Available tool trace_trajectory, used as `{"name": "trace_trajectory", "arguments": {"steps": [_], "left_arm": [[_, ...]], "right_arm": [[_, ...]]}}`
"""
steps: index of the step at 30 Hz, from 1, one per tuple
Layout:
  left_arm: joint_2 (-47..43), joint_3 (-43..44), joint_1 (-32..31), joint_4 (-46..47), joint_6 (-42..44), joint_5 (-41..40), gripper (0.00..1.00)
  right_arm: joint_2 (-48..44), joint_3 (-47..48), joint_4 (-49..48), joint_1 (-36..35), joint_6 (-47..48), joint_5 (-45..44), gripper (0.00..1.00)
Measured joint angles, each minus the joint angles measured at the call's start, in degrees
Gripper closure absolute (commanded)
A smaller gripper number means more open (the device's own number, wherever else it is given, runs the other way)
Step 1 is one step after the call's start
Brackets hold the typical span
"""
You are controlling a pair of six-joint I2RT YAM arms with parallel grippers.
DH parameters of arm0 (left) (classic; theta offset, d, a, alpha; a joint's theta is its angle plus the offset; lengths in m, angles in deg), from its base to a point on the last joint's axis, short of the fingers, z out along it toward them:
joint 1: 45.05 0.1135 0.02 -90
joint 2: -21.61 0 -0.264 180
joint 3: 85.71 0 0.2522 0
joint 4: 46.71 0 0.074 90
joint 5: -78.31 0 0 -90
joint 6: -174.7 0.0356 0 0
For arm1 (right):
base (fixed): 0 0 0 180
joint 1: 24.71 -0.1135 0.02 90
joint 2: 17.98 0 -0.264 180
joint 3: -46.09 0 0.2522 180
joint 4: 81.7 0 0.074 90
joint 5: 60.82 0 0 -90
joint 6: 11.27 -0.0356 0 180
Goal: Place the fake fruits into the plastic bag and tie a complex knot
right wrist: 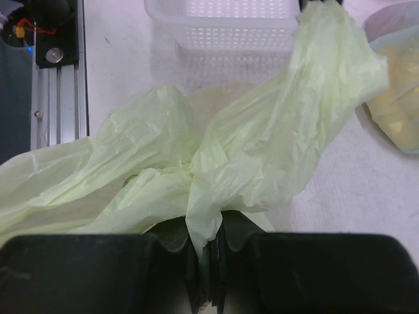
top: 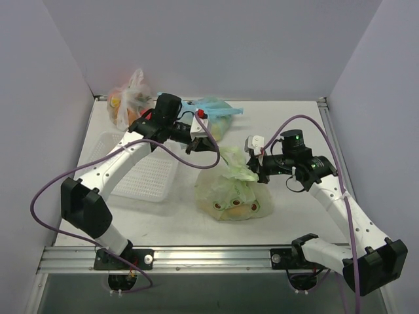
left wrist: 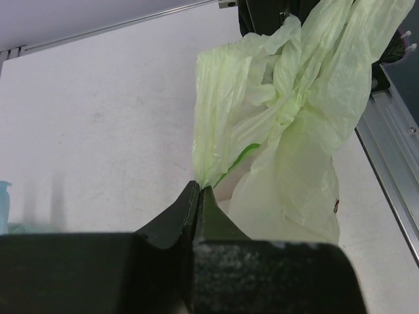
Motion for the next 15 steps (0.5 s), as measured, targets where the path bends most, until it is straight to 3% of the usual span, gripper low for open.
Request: {"name": "trace_trajectory", "arguments": {"steps": [6, 15], "left_arm": [[-2.6, 0.5, 1.9, -0.7, -6.0, -0.5, 1.0], [-5.2, 2.2, 2.6, 1.3, -32.8, -7.0, 1.0]], "right_arm": [[0.0, -0.5, -6.1, 2.4, -14.9, -4.1, 1.0], [-4.6, -7.2, -20.9, 6.4, -53.4, -10.4, 1.0]]}}
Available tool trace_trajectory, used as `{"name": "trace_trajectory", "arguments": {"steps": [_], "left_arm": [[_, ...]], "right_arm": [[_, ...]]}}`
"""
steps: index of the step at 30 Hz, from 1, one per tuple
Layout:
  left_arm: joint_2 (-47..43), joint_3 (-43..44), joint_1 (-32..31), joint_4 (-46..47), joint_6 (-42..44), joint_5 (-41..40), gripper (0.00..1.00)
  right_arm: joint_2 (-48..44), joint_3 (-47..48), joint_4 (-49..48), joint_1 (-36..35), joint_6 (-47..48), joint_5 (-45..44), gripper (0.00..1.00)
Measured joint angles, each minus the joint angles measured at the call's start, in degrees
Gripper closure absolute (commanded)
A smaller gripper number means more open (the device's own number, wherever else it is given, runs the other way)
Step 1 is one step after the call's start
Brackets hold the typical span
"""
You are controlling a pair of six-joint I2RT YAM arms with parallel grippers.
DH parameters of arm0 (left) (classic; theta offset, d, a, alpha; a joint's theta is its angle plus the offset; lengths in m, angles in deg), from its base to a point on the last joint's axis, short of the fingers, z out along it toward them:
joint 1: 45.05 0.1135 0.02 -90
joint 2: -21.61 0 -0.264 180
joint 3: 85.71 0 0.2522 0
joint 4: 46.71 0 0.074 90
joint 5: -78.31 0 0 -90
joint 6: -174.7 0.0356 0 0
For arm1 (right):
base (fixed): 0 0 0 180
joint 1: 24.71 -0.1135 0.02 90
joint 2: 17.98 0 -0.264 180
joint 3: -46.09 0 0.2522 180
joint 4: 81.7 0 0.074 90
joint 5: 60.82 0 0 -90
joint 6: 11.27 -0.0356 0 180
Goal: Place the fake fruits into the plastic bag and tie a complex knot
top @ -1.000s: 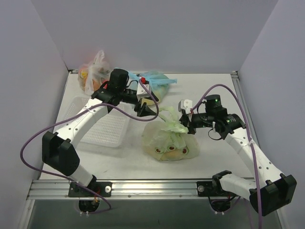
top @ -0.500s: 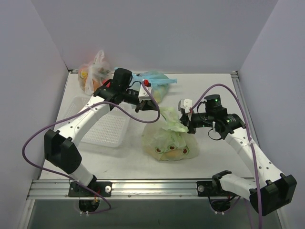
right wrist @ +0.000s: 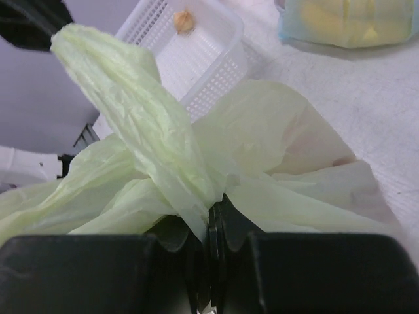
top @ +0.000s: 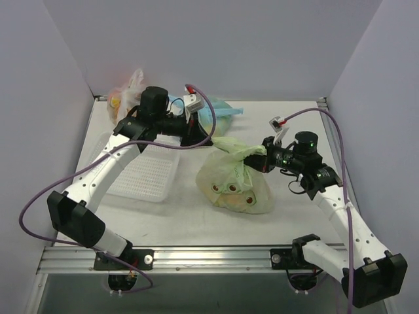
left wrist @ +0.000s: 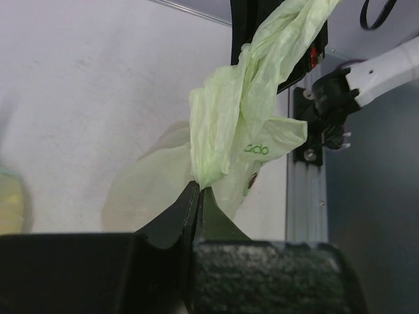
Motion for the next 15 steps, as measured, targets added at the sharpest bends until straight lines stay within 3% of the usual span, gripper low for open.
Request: {"name": "trace_trajectory", "arguments": {"steps": [3, 6, 11, 15], "left_arm": [[-1.8, -2.3, -0.9, 2.9, -10.0, -1.3, 1.0], [-6.3, -10.1, -4.4, 8.3, -18.4, -4.8, 1.0], [-9.6, -19.3, -15.9, 16.3, -26.3, -12.9, 1.0], [-6.7, -20.9, -19.0, 23.1, -32.7, -17.5, 1.0]], "right_arm": [[-2.4, -1.3, -0.7, -1.6, -9.1, -5.9, 1.0], [-3.3, -1.9, 0.2, -3.7, -16.3, -13.3, 1.0], [-3.0, -2.9, 0.9, -6.3, -26.3, -21.5, 1.0], [-2.4, -5.1, 0.5, -6.6, -30.7, -24.9, 1.0]]}}
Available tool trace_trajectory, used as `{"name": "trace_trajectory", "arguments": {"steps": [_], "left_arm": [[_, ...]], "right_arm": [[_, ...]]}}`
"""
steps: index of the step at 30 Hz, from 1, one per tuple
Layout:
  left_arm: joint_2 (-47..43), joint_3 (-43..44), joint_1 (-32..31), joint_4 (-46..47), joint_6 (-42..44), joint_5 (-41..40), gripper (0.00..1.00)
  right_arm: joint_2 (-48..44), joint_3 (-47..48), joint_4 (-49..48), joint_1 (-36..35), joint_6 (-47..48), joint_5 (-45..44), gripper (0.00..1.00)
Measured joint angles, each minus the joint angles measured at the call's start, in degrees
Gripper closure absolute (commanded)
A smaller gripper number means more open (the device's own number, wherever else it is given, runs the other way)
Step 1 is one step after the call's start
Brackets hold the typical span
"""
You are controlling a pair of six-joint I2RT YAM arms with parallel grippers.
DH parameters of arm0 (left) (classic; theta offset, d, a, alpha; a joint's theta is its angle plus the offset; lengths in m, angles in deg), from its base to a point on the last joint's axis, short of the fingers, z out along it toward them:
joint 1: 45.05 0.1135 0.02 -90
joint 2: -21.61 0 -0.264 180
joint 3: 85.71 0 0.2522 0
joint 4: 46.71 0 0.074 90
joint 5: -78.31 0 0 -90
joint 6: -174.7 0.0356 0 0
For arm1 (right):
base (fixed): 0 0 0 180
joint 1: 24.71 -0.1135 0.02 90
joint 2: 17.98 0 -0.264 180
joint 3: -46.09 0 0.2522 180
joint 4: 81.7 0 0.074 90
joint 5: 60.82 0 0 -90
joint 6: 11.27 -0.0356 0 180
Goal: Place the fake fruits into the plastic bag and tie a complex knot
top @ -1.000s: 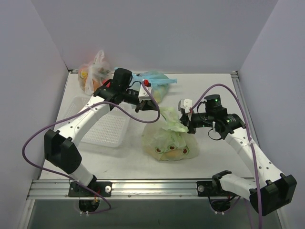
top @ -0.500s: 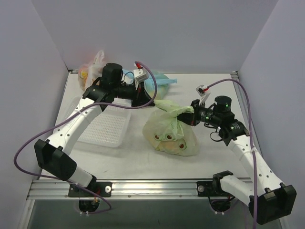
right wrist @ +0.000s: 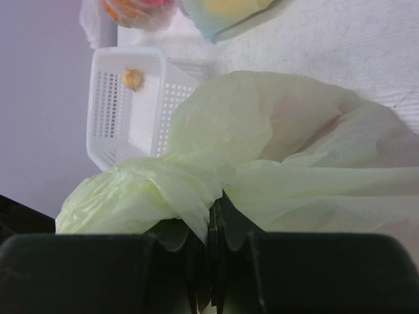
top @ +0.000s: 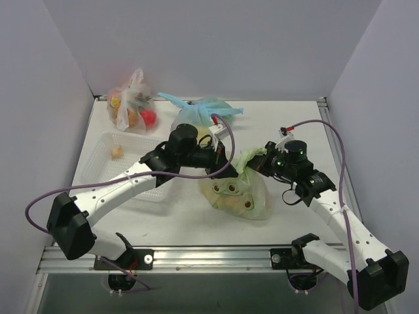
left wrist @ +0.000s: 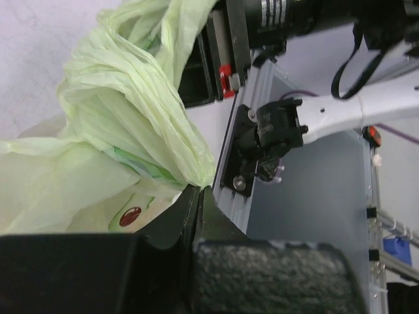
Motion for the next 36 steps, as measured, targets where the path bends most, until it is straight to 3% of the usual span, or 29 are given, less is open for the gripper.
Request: {"name": "trace_trajectory", "arguments": {"steps": [7, 18, 21, 22, 28, 33, 34, 36], "left_arm": [[7.8, 0.0, -3.4, 7.9, -7.1, -5.7, 1.0], [13.0, -0.1, -3.5, 7.1, -5.5, -17.5, 1.0], [13.0, -0.1, -2.6, 7.8, -5.5, -17.3, 1.0], [13.1, -0.1, -2.2, 8.1, -5.5, -17.0, 1.0], [13.8, -0.2, 0.2, 12.8, -5.8, -15.1, 1.0], [13.8, -0.4, 0.4, 16.0, -6.0, -11.6, 1.0], [13.8, -0.5, 0.4, 16.4, -6.1, -10.9, 1.0], [13.8, -0.5, 0.3, 17.1, -6.3, -10.0, 1.0]], "right_arm": [[-0.1, -3.6, -2.4, 0.0, -2.5, -1.6, 1.0], [-4.7, -5.3, -2.3, 0.1, 1.2, -0.7, 1.0], [-5.9, -6.0, -2.3, 0.2, 2.1, 0.0, 0.92], [-6.1, -6.2, -2.3, 0.2, 2.3, 0.3, 0.82], [-6.4, -7.0, -1.8, 1.7, 4.1, 7.0, 0.54], [-5.4, -5.4, 2.4, 8.1, 9.5, 16.7, 0.35], [-5.2, -4.5, 3.7, 9.6, 11.0, 18.7, 0.25], [-5.3, -2.4, 5.9, 12.4, 14.3, 22.9, 0.15]]}}
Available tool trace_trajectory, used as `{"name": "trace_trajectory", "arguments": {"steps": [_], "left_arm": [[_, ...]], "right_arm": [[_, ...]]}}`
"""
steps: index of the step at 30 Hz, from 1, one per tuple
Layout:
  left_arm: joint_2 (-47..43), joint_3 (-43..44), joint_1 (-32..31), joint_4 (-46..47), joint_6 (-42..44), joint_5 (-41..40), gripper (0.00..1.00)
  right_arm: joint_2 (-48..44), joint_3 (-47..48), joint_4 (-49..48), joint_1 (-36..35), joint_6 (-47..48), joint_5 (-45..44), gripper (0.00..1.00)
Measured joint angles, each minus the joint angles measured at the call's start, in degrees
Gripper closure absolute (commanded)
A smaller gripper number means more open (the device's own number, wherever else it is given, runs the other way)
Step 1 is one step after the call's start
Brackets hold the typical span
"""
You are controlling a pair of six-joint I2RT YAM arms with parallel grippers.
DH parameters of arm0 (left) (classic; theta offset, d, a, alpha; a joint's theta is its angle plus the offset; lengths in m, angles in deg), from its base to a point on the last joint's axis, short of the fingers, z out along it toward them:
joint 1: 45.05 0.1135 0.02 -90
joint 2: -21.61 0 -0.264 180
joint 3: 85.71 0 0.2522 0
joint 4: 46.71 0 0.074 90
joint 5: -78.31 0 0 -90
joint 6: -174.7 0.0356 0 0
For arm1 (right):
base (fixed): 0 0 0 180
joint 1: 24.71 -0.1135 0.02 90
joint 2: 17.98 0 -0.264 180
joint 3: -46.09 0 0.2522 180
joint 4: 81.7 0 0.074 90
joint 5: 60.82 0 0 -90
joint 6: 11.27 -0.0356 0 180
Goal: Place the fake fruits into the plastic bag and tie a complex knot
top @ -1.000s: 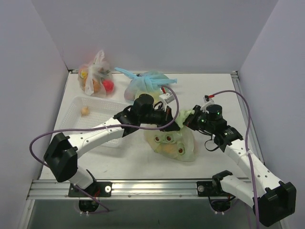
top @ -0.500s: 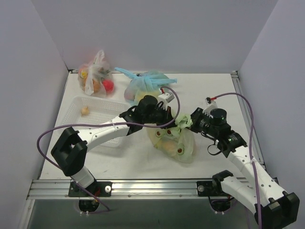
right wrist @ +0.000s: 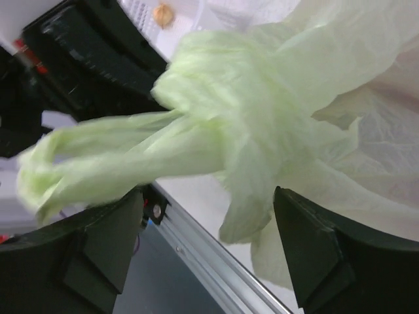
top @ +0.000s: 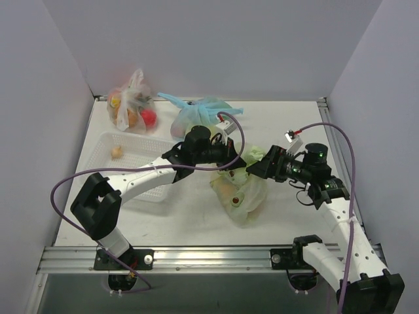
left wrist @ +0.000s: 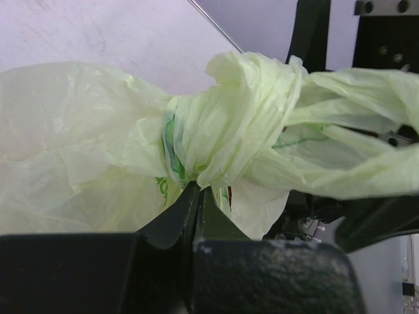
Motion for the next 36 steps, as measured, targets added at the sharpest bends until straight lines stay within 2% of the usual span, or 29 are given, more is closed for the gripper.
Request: {"name": "trace_trajectory", "arguments": {"steps": [4, 7, 14, 15, 19, 21, 25, 30, 36], "left_arm": [[0.0, -0.1, 0.0, 0.6, -0.6, 1.1, 1.0], [0.0, -0.6, 0.0, 1.0, -0.8, 1.8, 1.0], [-0.1, -2.1, 0.0, 0.9, -1.0, 2.5, 1.0], [-0.1, -2.3, 0.0, 0.9, -1.0, 2.5, 1.0], [-0.1, -2.5, 0.0, 0.8, -1.0, 2.5, 1.0], [-0.1, -2.5, 0.0, 0.7, -1.0, 2.5, 1.0], [-0.1, -2.5, 0.0, 0.4, -1.1, 2.6, 1.0], [-0.1, -2.5, 0.0, 0.4, -1.7, 3.5, 1.0], [0.0, -2.5, 0.0, 0.9, -3.6, 5.3, 1.0]], "right_arm": [[-1.1, 3.8, 3.9, 2.4, 5.7, 6.3, 0.16], [-2.6, 5.0, 7.0, 5.2, 9.2, 10.4, 0.26], [-4.0, 5.1, 11.6, 22.3, 13.6, 19.4, 0.38], [-3.7, 5.2, 11.8, 24.2, 14.0, 20.1, 0.46], [-0.4, 5.3, 12.1, 27.6, 16.2, 20.9, 0.62], [2.0, 5.1, 11.0, 27.7, 16.5, 20.4, 0.68], [7.2, 3.6, 7.8, 24.1, 17.9, 18.8, 0.7], [12.5, 0.6, 2.8, 17.0, 18.3, 18.1, 0.66], [15.3, -1.5, -2.5, 13.2, 17.5, 18.7, 0.62]]}}
